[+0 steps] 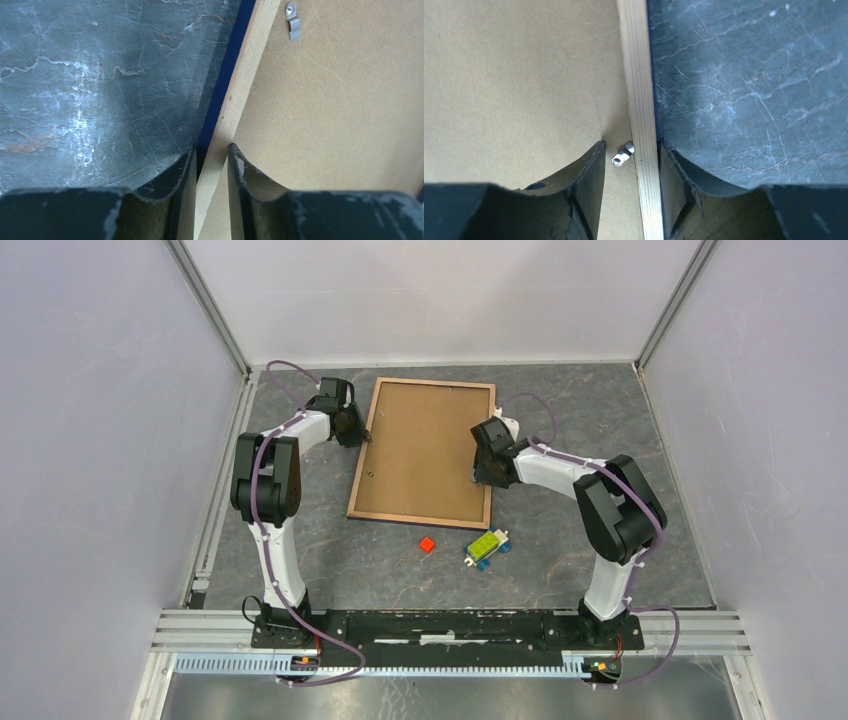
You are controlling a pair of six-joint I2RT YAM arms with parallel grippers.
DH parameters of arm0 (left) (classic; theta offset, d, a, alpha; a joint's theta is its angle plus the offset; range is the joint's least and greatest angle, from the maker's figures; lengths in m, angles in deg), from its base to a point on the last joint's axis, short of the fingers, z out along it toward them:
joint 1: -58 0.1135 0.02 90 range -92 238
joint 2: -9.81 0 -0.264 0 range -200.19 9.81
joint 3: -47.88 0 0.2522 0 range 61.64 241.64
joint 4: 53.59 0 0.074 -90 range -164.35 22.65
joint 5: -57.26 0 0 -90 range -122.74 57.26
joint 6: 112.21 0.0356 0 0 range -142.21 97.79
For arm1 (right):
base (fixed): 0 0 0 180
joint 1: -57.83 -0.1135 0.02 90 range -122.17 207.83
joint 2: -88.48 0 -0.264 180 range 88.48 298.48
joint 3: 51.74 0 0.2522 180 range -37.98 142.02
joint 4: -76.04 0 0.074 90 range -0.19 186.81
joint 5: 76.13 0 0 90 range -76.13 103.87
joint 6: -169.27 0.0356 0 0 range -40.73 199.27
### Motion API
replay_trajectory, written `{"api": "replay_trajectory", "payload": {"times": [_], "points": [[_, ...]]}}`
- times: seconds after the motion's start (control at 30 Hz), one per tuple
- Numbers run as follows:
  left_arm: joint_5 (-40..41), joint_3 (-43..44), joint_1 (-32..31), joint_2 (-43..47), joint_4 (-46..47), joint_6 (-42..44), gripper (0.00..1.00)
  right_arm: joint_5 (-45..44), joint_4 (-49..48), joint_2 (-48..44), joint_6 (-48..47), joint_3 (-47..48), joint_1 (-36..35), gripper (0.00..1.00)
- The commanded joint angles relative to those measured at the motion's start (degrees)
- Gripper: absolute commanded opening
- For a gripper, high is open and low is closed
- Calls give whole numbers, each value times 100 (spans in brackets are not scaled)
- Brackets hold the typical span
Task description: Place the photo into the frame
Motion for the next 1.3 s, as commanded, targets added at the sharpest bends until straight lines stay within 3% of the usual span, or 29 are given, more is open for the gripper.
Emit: {"api": "replay_trajectory", "payload": {"times": [0.0, 0.3, 0.87, 1.03, 1.27], "points": [[-192, 59, 12, -255, 264, -376, 2, 30, 1120, 207, 1206, -173, -90, 46], [-532, 135, 69, -331, 373, -520, 2, -36, 1327, 196, 1728, -96, -139, 44], [-677, 67, 126, -297, 451, -578, 2, 33, 1100, 34, 2014, -327, -146, 17], [-676, 76, 122, -310, 450, -575, 2, 87, 1032, -1, 2087, -374, -145, 0], [-673, 69, 130, -293, 438, -565, 2, 144, 889, -59, 2134, -435, -138, 0]]}}
